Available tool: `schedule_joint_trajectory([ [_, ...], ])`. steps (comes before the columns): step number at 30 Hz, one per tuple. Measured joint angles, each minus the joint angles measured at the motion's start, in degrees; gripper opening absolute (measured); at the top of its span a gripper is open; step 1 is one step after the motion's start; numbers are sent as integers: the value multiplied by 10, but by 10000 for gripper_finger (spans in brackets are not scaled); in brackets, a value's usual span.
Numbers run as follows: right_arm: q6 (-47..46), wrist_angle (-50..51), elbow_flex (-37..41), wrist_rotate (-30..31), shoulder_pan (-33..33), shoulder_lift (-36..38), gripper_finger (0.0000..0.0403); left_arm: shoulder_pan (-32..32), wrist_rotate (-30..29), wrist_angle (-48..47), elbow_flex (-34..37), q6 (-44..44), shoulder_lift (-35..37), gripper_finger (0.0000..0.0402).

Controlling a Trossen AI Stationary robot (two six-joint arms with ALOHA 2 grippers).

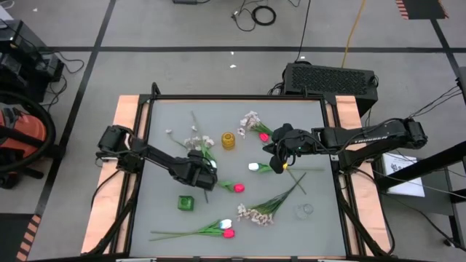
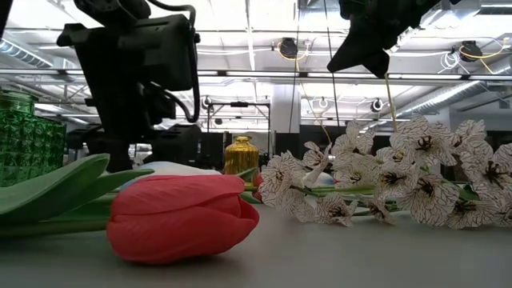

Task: Sort flowers into vase by color
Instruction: Put the middle left white flowers into the yellow vase

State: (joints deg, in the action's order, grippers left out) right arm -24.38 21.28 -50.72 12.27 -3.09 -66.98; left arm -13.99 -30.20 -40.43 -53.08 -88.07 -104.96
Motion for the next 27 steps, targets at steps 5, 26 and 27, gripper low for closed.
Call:
schedule_joint_trajectory([
  [5,2,0,0,0,0,0,0,8,-11,-15,2,6,17,192],
  [26,4,10,0,-1,0,0,0,64,-55,-146,-64,96,106,25],
  [27,4,10,0,-1,0,0,0,63,-58,-164,-75,101,120,26],
])
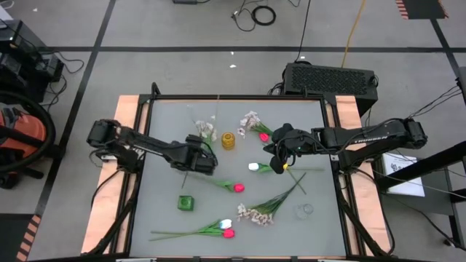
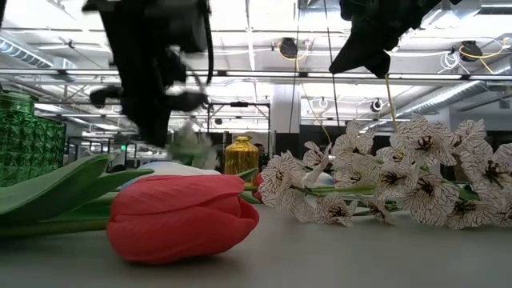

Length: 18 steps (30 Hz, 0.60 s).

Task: Sort flowers into vase by color
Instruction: Put the middle left white flowers into the yellow vase

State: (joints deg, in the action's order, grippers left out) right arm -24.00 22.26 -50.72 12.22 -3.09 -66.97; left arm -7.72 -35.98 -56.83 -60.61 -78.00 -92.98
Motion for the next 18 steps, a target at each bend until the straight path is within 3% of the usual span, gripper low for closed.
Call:
schedule_joint_trajectory([
  [7,-32,5,0,0,0,0,0,-2,4,-59,-72,107,101,28],
  [13,-38,4,0,13,-2,0,0,-5,-2,-69,-86,168,168,28],
  [18,-30,-8,0,29,-8,0,0,-11,-49,-66,-86,214,199,29],
])
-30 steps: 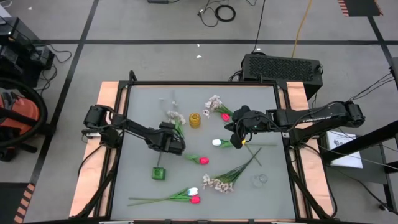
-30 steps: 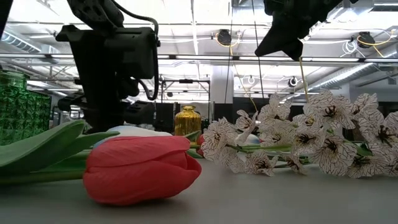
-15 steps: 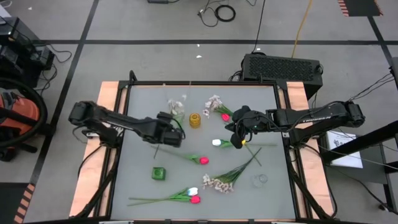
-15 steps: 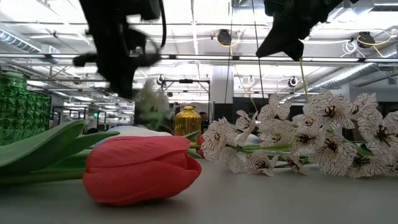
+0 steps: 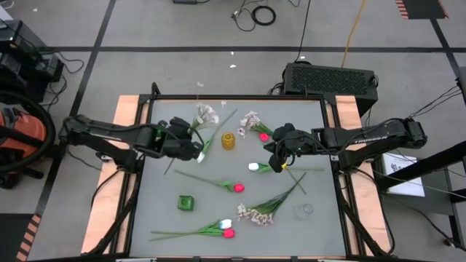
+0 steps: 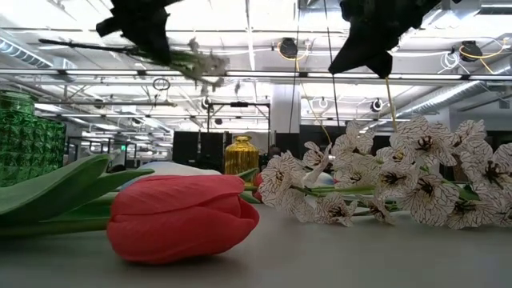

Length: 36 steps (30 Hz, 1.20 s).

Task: Sort flowers into vase by color
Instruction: Put the middle left white flowers into the yellow vase

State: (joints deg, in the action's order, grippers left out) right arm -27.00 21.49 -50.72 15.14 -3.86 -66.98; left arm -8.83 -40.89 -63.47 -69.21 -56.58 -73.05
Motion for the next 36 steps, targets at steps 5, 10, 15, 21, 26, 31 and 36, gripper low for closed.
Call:
schedule_joint_trajectory([
  [5,22,-53,0,-1,-11,0,0,-29,-78,41,0,35,3,29],
  [10,41,-139,0,-2,-36,-7,0,-56,-104,177,0,149,4,29],
  [15,84,-225,0,-3,-73,-21,0,-85,-104,367,0,308,2,29],
  [21,119,-292,0,-4,-107,-31,3,-105,-65,574,24,472,-9,29],
  [26,138,-326,0,-6,-124,-37,40,-101,40,741,65,553,-22,29],
  [31,166,-377,0,-6,-136,-56,107,-89,150,921,103,604,-41,29],
  [36,209,-448,0,-20,-142,-100,175,-76,217,1041,119,619,-74,29],
])
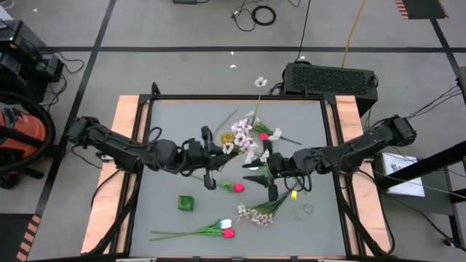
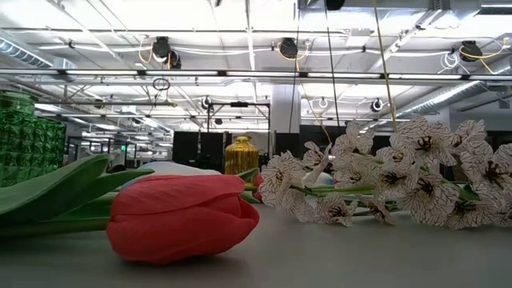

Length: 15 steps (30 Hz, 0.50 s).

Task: Sort flowers into vase by color
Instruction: Put the middle left white flowers into the yellow vase

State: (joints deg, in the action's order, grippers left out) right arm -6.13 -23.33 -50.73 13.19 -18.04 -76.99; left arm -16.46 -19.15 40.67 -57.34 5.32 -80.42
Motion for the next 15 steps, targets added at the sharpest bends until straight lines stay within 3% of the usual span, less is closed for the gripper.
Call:
schedule_joint_trajectory([
  [7,15,-83,0,-1,4,-61,226,11,92,88,-1,0,-48,29],
  [15,17,-131,0,-49,19,-95,225,32,142,133,-1,0,-83,29],
])
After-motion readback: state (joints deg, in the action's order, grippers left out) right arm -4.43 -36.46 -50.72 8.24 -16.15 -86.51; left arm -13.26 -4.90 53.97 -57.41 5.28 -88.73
